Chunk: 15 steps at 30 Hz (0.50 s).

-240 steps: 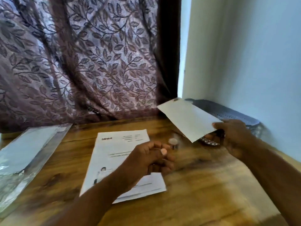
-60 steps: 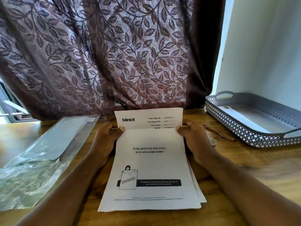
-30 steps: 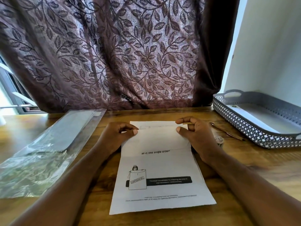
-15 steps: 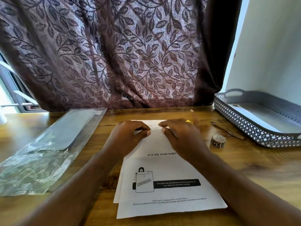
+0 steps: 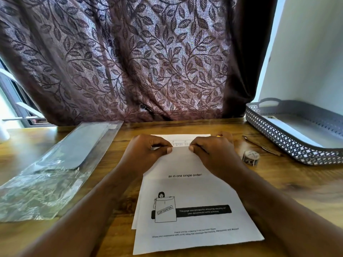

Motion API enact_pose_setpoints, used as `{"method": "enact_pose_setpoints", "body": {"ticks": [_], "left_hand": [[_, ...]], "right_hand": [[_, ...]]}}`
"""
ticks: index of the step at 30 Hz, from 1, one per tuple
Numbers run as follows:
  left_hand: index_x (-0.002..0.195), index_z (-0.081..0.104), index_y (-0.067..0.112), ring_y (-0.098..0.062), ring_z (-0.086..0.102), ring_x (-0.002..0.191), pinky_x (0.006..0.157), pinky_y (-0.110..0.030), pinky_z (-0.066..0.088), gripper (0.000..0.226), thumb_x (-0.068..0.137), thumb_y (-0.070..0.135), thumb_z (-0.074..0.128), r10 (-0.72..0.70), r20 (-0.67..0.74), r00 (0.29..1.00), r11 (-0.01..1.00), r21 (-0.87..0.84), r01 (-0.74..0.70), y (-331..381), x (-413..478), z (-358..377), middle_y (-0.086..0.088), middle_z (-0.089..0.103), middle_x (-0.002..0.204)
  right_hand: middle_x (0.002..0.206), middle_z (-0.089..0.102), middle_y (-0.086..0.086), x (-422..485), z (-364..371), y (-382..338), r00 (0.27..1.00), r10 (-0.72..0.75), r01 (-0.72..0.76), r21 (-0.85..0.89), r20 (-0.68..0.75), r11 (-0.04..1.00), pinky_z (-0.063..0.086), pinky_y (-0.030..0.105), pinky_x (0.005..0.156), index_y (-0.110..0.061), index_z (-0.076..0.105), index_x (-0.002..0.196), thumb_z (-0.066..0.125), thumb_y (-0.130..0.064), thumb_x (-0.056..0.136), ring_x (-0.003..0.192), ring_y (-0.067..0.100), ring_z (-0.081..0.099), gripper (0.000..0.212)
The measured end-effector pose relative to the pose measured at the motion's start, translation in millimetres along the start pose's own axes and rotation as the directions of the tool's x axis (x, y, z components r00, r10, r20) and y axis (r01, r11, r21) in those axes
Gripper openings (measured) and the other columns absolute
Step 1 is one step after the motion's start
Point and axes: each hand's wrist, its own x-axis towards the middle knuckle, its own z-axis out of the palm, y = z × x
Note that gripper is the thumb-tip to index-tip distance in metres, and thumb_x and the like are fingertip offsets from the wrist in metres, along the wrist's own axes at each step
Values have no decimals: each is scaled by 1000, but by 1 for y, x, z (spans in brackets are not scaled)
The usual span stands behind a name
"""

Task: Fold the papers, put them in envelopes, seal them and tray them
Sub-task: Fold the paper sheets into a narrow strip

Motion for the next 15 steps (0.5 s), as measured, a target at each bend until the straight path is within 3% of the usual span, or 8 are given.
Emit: {"method": "enact_pose_setpoints", "body": {"ticks": [5,8,11,15], "left_hand": [[89,81,25,6,68,81,73,-16,50,7,84,22,79,-69,3,998,996,-50,69,-8,2,-4,18,76,86],[88,81,25,9,67,78,70,-9,46,6,83,21,79,-85,-6,996,995,-47,85,-9,2,-6,19,75,84],[88,81,26,12,65,76,66,-2,41,6,84,22,79,-101,-7,995,995,-22,101,-10,2,-7,20,74,83],[87,80,27,8,67,80,74,-15,50,5,84,23,78,-103,-44,994,994,-32,101,-12,2,-9,18,75,84]], "right_hand": [[81,74,-14,2,-3,19,996,89,-90,114,13,989,42,50,100,-31,73,88,49,-46,93,73,9,65,29],[87,76,-11,3,-7,26,988,148,-154,192,49,969,49,42,89,-26,77,92,59,-37,97,79,11,65,21],[94,77,-9,1,-12,31,974,199,-222,270,109,937,50,24,74,-21,79,98,65,-27,96,80,1,63,15],[93,77,-9,-1,-15,36,959,257,-284,385,122,878,60,34,78,-18,79,101,66,-22,96,80,4,69,15]]}}
